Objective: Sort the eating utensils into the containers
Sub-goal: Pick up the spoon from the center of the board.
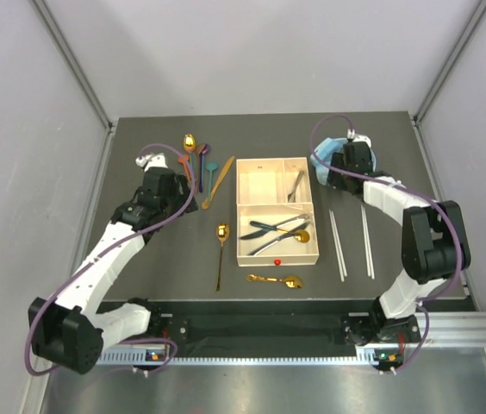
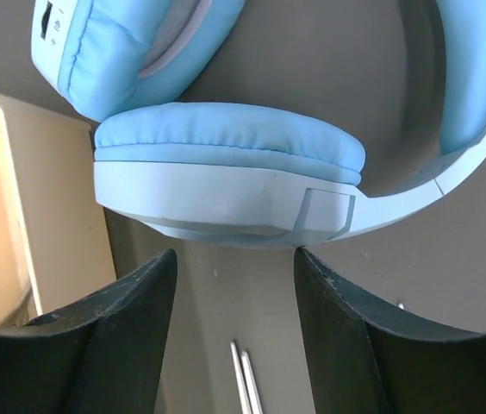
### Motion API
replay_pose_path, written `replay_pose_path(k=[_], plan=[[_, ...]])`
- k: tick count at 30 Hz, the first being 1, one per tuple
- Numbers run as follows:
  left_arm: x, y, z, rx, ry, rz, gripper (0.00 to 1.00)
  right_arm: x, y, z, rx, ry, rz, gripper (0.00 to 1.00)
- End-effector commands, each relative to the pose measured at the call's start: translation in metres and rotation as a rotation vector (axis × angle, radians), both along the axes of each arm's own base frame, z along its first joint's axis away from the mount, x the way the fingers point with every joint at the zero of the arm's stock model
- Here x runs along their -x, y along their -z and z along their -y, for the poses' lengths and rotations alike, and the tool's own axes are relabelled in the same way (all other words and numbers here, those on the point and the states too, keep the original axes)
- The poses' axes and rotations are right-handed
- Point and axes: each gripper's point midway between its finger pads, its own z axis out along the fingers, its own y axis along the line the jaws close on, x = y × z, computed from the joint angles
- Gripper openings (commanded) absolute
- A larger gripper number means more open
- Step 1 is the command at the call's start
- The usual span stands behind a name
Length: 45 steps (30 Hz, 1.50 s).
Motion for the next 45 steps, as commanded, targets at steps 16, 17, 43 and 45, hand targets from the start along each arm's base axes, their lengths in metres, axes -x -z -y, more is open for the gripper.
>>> replay_pose_path(k=[16,17,43,45], plan=[[0.025,0.081,0.026,0.099,0.049,-0.272,0.72,0.076,-0.15,-0.019,-0.182,-0.122,0.339,0.89],[0.032,0.089,0.026,0.106,0.057,-0.297,0.73,0.084,-0.148,-0.02,-0.193,-0.127,0.334,0.89],[0.072,0.162,0.101,-0.011,0.242,-0.434,0.68,0.149,-0.074,-0.039,-0.289,-0.205,0.225,0.85],[0.071,0.166,0.102,-0.017,0.235,-0.436,0.67,0.149,-0.074,-0.038,-0.282,-0.207,0.225,0.85]])
